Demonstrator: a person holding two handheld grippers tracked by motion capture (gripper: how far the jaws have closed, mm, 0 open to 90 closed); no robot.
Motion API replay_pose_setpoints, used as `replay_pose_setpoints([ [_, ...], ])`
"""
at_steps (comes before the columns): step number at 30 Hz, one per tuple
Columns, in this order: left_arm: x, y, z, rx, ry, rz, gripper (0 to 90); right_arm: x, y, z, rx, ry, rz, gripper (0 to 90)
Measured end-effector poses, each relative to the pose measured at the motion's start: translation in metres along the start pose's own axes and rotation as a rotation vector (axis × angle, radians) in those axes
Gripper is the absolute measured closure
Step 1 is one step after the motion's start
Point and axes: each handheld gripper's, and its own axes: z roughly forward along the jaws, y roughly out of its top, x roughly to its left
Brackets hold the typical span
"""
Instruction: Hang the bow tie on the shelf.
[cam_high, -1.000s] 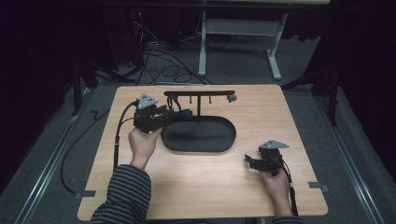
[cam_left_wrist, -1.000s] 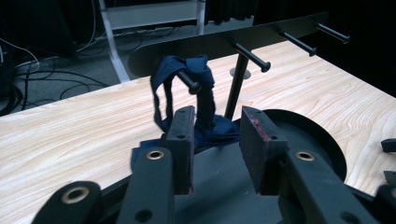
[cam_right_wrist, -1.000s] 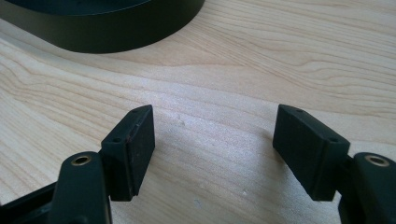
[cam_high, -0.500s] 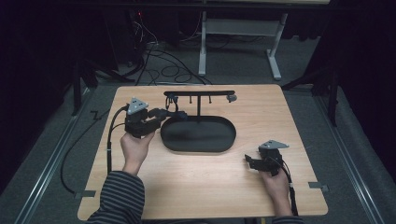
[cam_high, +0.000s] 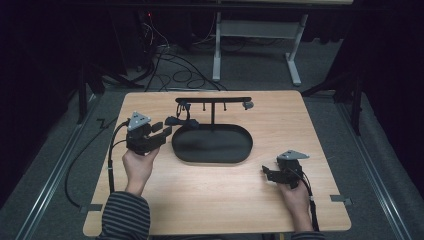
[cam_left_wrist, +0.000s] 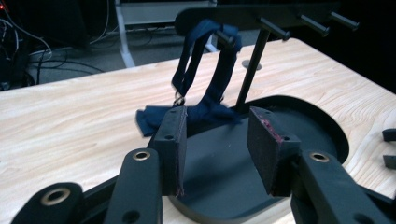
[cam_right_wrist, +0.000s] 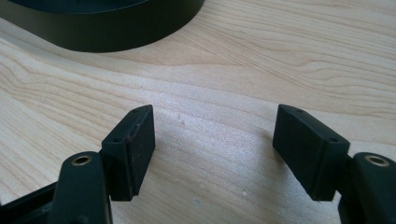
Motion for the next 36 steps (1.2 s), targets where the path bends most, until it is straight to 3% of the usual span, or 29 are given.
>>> replay_pose_setpoints([
  [36, 0.007, -0.026, -0.021, 0.006, 0.015, -0.036, 56.8, 0.000, 0.000, 0.000, 0.000, -0.001, -0.001, 31.1],
])
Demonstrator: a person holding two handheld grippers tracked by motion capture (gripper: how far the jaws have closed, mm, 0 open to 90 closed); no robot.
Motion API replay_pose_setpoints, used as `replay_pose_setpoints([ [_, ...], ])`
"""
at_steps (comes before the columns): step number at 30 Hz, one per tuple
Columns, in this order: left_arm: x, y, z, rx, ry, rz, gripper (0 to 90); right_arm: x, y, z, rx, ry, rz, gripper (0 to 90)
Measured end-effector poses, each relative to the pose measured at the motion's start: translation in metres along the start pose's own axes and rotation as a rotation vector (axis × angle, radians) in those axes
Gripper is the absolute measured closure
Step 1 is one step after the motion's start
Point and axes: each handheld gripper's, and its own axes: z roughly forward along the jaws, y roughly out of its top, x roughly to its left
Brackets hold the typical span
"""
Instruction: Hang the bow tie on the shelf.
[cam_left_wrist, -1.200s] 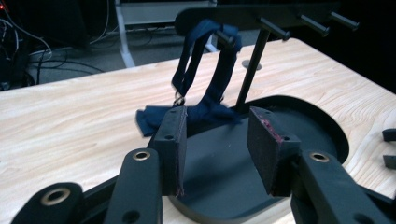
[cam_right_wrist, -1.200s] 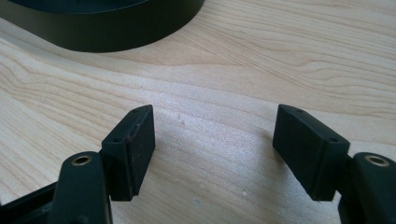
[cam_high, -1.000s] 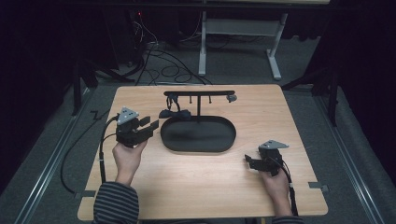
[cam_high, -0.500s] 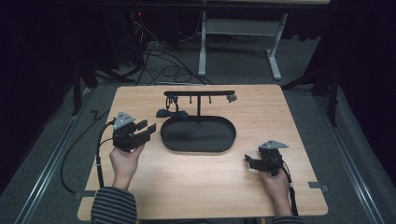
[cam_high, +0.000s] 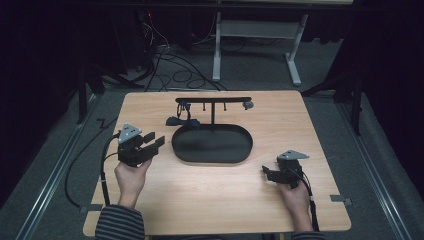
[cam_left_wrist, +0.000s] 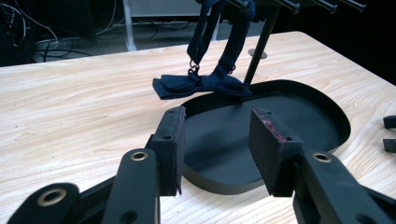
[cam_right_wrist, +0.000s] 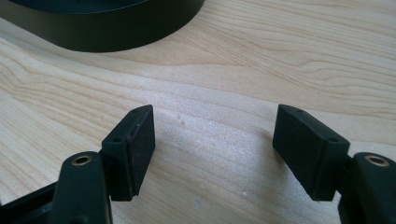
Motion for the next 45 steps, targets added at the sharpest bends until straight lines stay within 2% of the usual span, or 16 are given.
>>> replay_pose_setpoints([
  [45, 0.012, -0.036, -0.012, 0.031, 0.020, -0.061, 55.1, 0.001, 0.000, 0.000, 0.002, -0.005, -0.004, 31.2],
])
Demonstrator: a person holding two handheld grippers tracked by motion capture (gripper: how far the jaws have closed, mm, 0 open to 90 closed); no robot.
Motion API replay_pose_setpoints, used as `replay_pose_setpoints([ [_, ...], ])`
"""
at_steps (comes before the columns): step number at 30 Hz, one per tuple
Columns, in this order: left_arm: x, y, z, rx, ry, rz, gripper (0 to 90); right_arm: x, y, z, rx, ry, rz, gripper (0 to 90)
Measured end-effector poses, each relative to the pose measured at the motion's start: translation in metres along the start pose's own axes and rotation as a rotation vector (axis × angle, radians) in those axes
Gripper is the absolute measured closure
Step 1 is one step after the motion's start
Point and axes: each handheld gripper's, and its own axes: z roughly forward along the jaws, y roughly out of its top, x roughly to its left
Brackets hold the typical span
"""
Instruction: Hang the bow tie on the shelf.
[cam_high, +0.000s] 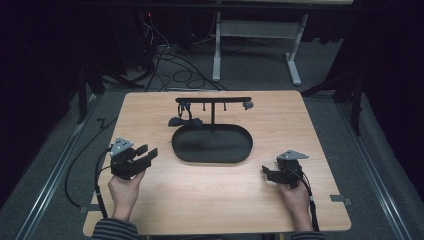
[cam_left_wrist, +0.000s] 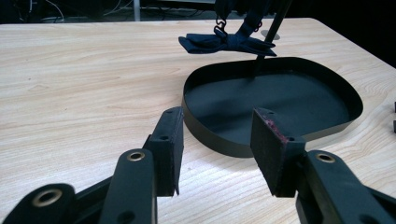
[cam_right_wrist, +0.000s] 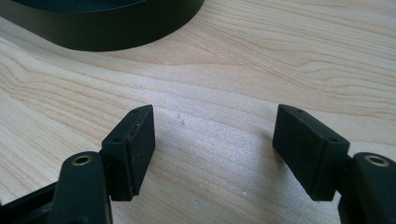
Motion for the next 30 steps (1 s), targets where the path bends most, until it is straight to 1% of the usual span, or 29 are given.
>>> replay_pose_setpoints([
  [7, 0.001, -0.007, 0.002, 0.012, 0.006, -0.007, 55.0, 0.000, 0.000, 0.000, 0.000, 0.000, 0.000, 31.1],
  [8, 0.001, -0.010, 0.003, 0.019, 0.004, -0.010, 55.0, 0.000, 0.000, 0.000, 0.000, 0.000, 0.000, 31.2],
  [13, 0.001, -0.015, 0.004, 0.023, -0.009, -0.026, 54.8, 0.000, 0.000, 0.000, 0.000, 0.000, -0.001, 31.2],
  [15, 0.001, -0.016, 0.004, 0.026, -0.008, -0.026, 54.7, 0.000, 0.000, 0.000, 0.000, 0.000, -0.001, 31.2],
  [19, 0.001, -0.020, 0.004, 0.029, -0.010, -0.039, 54.7, 0.000, 0.000, 0.000, 0.000, 0.000, 0.000, 31.2],
  [22, 0.001, -0.022, 0.005, 0.036, -0.009, -0.039, 54.6, 0.000, 0.000, 0.000, 0.000, 0.000, 0.000, 31.2],
  [24, 0.000, -0.025, 0.006, 0.048, -0.001, -0.033, 54.6, 0.000, 0.000, 0.000, 0.000, 0.000, 0.000, 31.2],
  [30, -0.002, -0.030, 0.010, 0.064, -0.002, -0.035, 54.5, 0.000, 0.000, 0.000, 0.000, 0.001, 0.000, 31.2],
])
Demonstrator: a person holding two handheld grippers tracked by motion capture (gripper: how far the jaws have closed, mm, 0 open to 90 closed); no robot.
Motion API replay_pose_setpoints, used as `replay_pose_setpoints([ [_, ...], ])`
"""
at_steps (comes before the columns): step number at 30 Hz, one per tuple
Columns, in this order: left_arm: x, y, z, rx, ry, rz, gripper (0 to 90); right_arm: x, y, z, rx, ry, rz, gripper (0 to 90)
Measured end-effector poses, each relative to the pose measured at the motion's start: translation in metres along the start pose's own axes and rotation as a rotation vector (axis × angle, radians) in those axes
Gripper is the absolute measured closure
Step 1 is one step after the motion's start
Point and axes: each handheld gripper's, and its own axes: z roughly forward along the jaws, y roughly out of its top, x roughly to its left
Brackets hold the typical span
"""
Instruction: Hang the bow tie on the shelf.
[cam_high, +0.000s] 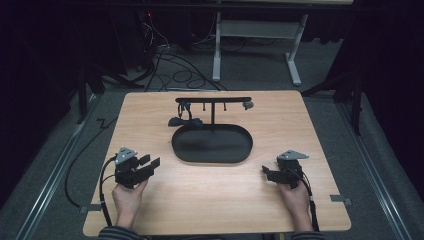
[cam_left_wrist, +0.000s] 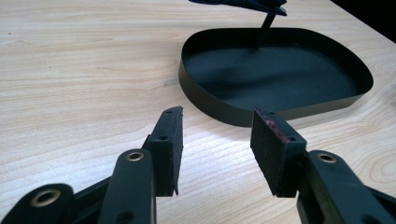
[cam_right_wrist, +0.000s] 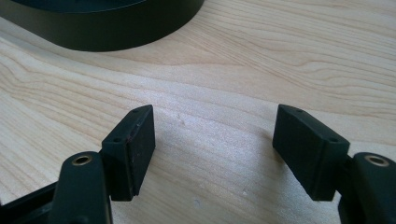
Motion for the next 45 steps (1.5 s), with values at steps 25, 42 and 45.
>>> replay_pose_setpoints([
  [25, 0.000, -0.024, 0.022, 0.080, -0.028, -0.016, 53.8, 0.000, 0.000, 0.000, 0.000, -0.001, 0.000, 31.2],
  [42, -0.008, -0.033, 0.038, 0.132, 0.000, 0.037, 52.5, 0.000, 0.000, 0.000, 0.000, 0.000, 0.000, 31.2],
  [45, -0.010, -0.034, 0.043, 0.144, 0.010, 0.060, 51.9, 0.000, 0.000, 0.000, 0.000, -0.001, -0.001, 31.2],
])
